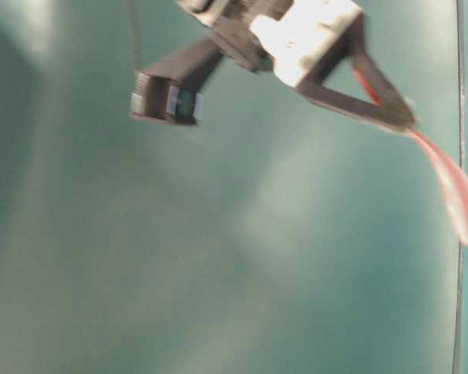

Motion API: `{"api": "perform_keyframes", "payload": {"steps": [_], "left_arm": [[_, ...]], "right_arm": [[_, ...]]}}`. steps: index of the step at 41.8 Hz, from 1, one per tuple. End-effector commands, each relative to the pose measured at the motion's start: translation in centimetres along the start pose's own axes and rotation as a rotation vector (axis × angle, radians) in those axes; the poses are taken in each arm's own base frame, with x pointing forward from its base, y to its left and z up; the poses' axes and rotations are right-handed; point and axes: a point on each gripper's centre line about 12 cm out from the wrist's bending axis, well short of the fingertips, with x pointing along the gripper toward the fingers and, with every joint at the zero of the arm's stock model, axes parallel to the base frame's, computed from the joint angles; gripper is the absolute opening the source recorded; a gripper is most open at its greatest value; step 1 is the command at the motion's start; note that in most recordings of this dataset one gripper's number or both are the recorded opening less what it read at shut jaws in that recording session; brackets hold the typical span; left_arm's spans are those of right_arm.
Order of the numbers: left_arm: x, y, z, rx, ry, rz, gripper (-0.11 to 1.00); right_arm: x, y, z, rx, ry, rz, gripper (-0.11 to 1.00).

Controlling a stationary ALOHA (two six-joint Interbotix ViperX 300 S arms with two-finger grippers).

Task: Scoop the yellow hexagonal prism block from the bowl with a spoon using the right arm.

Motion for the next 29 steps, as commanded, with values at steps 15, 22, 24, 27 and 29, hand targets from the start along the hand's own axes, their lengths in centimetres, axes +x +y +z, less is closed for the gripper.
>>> {"api": "perform_keyframes", "payload": {"steps": [15, 22, 24, 27, 29], "left_arm": [[0.2, 0.0, 1.0, 0.005, -0.028, -0.002, 0.0], [0.2, 0.0, 1.0, 0.005, -0.028, -0.002, 0.0], [0.2, 0.0, 1.0, 0.005, -0.026, -0.002, 0.0], [0.2, 0.0, 1.0, 0.005, -0.028, -0.002, 0.0], [0.2, 0.0, 1.0, 0.005, -0.026, -0.001, 0.0]], "right_arm": [[-3.0, 1.1, 0.5, 0.145, 0.168, 0.043, 0.22], [-3.4, 1.1, 1.4, 0.178, 0.271, 0.036, 0.22], [-3.3, 1.1, 1.5, 0.181, 0.313, 0.028, 0.22], [-3.1, 1.0, 1.6, 0.188, 0.38, 0.016, 0.22], [-2.7, 0.9, 1.7, 0.19, 0.436, 0.0, 0.22]]}}
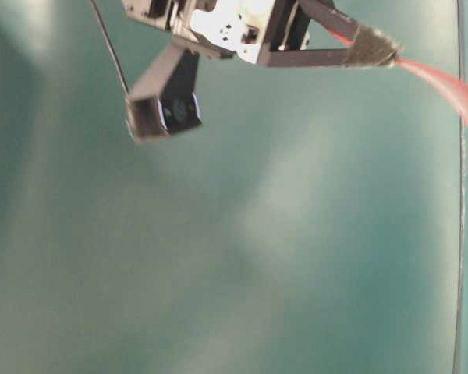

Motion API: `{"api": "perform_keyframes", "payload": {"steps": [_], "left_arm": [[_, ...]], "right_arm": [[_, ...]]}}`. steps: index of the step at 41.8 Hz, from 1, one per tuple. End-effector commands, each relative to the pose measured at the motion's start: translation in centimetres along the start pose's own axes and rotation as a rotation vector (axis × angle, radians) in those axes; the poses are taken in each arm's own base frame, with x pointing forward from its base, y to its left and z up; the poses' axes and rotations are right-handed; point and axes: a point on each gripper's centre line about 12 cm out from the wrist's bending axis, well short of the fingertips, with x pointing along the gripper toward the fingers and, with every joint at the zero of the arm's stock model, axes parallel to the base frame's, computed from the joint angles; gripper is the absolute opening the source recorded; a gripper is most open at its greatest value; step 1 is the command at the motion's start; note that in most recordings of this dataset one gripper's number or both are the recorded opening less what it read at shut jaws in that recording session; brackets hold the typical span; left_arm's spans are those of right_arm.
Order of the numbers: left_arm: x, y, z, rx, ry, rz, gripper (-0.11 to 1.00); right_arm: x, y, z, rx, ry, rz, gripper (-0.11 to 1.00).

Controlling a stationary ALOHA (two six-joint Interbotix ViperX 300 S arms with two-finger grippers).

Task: Scoop the yellow hexagonal prism block from the bowl with a spoon using the right arm.

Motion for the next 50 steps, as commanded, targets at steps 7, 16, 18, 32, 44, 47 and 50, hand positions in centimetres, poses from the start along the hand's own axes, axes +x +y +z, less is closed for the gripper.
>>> {"api": "perform_keyframes", "payload": {"steps": [7, 16, 18, 32, 44, 47, 50], "left_arm": [[0.2, 0.0, 1.0, 0.005, -0.028, -0.002, 0.0], [0.2, 0.0, 1.0, 0.005, -0.028, -0.002, 0.0], [0.2, 0.0, 1.0, 0.006, -0.026, -0.002, 0.0], [0.2, 0.0, 1.0, 0.006, -0.026, -0.002, 0.0], [0.2, 0.0, 1.0, 0.006, -0.028, -0.002, 0.0], [0.2, 0.0, 1.0, 0.006, -0.026, -0.002, 0.0], [0.2, 0.0, 1.0, 0.005, -0.028, -0.002, 0.0]], "right_arm": [[-0.6, 0.3, 2.2, -0.006, 0.119, -0.055, 0.22], [-0.3, 0.5, 4.1, -0.021, 0.184, -0.085, 0.22], [-0.2, 0.5, 4.3, -0.023, 0.199, -0.092, 0.22], [1.6, 0.1, 5.1, -0.025, 0.259, -0.108, 0.22], [2.7, -0.2, 5.5, -0.038, 0.239, -0.121, 0.22], [2.9, -0.3, 5.7, -0.041, 0.229, -0.126, 0.22], [3.1, -0.4, 5.7, -0.04, 0.23, -0.127, 0.22]]}}
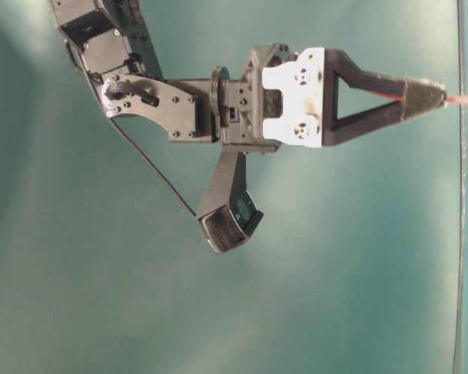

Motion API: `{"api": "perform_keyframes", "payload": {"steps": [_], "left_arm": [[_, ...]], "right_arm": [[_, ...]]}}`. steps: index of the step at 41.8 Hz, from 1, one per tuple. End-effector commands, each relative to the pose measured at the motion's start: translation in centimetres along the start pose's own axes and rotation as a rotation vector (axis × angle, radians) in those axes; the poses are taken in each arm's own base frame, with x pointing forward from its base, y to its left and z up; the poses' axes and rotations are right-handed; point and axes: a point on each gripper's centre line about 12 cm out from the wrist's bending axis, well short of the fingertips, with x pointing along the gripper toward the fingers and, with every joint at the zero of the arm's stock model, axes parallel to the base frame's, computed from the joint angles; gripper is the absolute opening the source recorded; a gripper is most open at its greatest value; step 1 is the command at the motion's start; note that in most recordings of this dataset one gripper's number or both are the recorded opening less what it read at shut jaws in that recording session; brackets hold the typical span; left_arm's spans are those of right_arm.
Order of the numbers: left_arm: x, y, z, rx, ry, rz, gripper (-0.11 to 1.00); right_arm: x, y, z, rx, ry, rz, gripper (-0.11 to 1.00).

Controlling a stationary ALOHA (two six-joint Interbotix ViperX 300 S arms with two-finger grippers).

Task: Scoop the yellow hexagonal prism block from the bowl with a spoon using the right arm.

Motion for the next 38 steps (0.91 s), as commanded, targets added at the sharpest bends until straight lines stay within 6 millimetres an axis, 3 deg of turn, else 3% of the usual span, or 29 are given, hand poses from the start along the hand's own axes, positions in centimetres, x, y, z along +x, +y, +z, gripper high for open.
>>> {"api": "perform_keyframes", "payload": {"steps": [1, 38], "left_arm": [[0.2, 0.0, 1.0, 0.005, -0.026, -0.002, 0.0], [0.2, 0.0, 1.0, 0.005, -0.028, -0.002, 0.0]], "right_arm": [[-1.2, 0.2, 0.5, -0.008, -0.042, 0.005, 0.22], [1.4, 0.5, 1.5, -0.011, -0.056, 0.008, 0.22]]}}
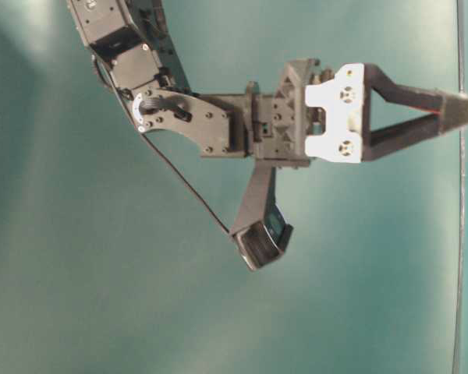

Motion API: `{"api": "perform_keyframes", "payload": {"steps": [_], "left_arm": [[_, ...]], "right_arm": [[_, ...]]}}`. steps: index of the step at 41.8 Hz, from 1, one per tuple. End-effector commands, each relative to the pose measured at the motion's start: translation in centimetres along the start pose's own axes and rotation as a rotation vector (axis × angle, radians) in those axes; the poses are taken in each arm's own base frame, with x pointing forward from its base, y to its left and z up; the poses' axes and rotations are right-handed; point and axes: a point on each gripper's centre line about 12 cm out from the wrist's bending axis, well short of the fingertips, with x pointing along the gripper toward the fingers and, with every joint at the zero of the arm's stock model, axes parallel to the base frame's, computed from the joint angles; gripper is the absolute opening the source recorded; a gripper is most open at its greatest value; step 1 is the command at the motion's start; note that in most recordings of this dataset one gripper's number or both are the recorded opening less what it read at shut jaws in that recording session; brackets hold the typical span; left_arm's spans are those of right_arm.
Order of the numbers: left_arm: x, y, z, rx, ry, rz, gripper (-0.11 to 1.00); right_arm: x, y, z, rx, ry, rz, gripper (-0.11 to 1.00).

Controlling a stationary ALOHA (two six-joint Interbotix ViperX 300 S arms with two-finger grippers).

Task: Scoop the yellow hexagonal prism block from the bowl with a spoon using the right arm.

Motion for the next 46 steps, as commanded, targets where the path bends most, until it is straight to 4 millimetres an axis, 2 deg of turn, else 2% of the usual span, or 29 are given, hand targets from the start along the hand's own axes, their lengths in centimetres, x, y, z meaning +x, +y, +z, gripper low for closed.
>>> {"api": "perform_keyframes", "payload": {"steps": [1, 30, 46], "left_arm": [[0.2, 0.0, 1.0, 0.005, -0.029, -0.002, 0.0], [0.2, 0.0, 1.0, 0.005, -0.029, -0.002, 0.0], [0.2, 0.0, 1.1, 0.005, -0.028, -0.002, 0.0]], "right_arm": [[-1.1, 0.4, 0.5, -0.008, -0.052, 0.01, 0.22], [-1.0, 0.6, 3.0, -0.014, -0.252, 0.027, 0.22], [-1.2, 0.8, 3.6, -0.034, -0.307, 0.03, 0.22]]}}
